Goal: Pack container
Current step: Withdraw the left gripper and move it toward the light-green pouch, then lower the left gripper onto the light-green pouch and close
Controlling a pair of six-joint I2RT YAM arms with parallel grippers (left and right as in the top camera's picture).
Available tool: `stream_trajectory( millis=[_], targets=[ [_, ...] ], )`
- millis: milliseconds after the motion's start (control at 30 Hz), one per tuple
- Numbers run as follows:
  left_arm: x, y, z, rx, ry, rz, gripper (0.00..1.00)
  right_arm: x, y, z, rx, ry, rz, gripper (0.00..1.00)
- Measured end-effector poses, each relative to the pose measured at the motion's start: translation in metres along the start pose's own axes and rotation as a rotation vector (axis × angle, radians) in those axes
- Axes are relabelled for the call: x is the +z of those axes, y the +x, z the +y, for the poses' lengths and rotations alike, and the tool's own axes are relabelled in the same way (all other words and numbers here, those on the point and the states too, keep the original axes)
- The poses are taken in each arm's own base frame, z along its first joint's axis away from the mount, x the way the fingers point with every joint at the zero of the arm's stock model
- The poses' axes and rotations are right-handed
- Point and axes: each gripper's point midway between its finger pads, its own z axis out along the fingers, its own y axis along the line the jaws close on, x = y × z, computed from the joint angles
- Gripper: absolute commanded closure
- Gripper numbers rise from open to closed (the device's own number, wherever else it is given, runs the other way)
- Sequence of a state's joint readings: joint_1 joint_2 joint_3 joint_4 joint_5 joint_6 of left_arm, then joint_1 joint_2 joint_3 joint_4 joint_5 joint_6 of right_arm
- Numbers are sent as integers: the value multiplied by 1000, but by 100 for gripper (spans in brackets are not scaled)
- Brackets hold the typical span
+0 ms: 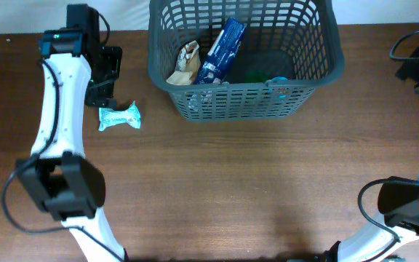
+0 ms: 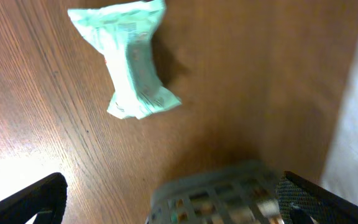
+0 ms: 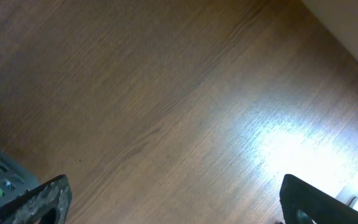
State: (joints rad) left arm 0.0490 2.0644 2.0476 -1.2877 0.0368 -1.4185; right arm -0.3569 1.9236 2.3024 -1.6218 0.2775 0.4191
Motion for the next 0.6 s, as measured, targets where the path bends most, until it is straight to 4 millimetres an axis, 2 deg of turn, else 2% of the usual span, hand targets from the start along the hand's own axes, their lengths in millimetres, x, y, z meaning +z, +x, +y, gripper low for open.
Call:
stream_trajectory(
  millis=[100,233,467,600],
  targets=[
    [33,-6,7,-59,-67,57,1,0,0,0,0,0,0,1],
    [56,-14,16,-105,-121,94,1,0,0,0,0,0,0,1],
    [65,-15,22,-121,-155,115,1,0,0,0,0,0,0,1],
    [73,-13,33,-116,-211,125,1,0,0,0,0,0,0,1]
  ],
)
